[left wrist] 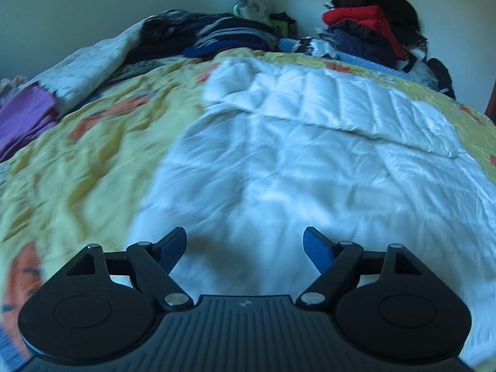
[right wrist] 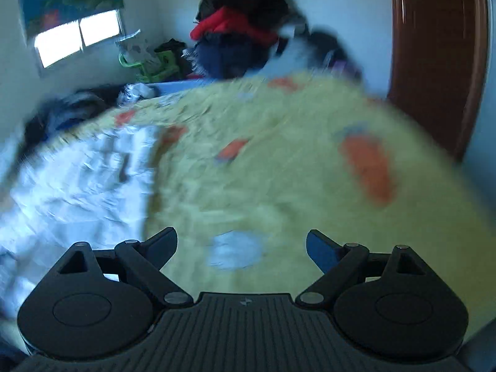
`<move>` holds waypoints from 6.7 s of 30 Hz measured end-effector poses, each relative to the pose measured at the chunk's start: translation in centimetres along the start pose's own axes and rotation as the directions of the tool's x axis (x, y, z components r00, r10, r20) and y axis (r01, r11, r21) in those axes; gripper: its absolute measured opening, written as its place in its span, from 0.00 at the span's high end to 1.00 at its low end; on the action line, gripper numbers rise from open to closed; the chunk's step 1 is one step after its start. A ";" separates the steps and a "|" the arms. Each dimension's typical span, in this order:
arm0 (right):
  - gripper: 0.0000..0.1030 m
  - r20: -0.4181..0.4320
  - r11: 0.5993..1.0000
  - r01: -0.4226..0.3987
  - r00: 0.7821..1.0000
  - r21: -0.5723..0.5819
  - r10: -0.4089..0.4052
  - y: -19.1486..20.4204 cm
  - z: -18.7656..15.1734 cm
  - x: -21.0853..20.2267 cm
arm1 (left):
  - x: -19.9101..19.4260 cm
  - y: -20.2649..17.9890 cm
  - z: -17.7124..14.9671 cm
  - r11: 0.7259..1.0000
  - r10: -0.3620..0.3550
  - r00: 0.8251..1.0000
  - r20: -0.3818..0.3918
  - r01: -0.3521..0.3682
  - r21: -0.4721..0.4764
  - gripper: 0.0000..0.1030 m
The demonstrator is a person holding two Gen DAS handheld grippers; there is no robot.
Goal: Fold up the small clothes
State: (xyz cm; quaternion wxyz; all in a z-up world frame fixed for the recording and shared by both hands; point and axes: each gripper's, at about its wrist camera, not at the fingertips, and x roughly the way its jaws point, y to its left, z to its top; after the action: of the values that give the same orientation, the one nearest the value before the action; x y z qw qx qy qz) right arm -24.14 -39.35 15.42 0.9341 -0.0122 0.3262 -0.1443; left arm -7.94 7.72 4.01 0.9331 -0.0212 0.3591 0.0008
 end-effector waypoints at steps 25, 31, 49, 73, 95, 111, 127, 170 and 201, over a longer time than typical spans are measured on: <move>0.28 -0.250 0.659 -0.561 0.635 0.502 0.731 10.6 -6.6 11.5 | -1.7 10.7 -3.7 0.815 -0.362 0.920 -0.150 0.234 -0.530 0.20; 0.43 -0.221 0.572 -0.569 0.568 0.590 0.793 10.7 -6.7 12.7 | -1.5 10.7 -3.6 0.818 -0.402 0.893 -0.202 0.251 -0.518 0.32; 0.89 -0.202 0.541 -0.614 0.534 0.575 0.821 10.7 -8.0 11.7 | -3.6 10.4 -3.0 0.875 -0.389 0.879 -0.276 0.259 -0.409 0.95; 0.68 -0.170 0.468 -0.523 0.518 0.712 0.838 3.4 -9.5 6.6 | -6.8 10.1 -0.4 0.841 -0.530 0.786 -0.318 0.440 -0.314 0.94; 0.87 -0.163 0.425 -0.562 0.456 0.710 0.875 5.6 -10.5 7.4 | -5.5 10.8 -0.1 0.817 -0.543 0.791 -0.281 0.422 -0.392 0.94; 0.87 0.178 0.278 -0.738 0.474 0.615 0.862 5.0 3.9 16.1 | -0.2 8.9 13.5 0.778 -0.547 0.836 -0.046 0.488 -0.395 0.94; 0.87 0.135 0.316 -0.625 0.565 0.714 0.814 8.5 14.2 38.0 | 17.8 4.3 24.5 0.834 -0.399 0.912 -0.093 0.319 -0.450 0.94; 0.16 0.070 0.737 -0.641 0.763 0.215 0.643 20.1 18.4 33.5 | 17.1 -7.8 21.6 0.998 0.006 0.981 0.193 -0.016 0.053 0.30; 0.08 0.002 0.857 -0.515 0.857 0.024 0.515 24.7 14.9 38.7 | 24.8 -8.7 20.2 0.994 0.087 0.988 0.126 -0.095 0.059 0.29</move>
State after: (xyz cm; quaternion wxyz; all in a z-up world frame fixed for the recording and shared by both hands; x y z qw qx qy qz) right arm 20.34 -27.45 0.79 0.9380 0.0867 0.3181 0.1069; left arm 24.15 -0.48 2.70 0.9527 0.0256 0.3011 0.0331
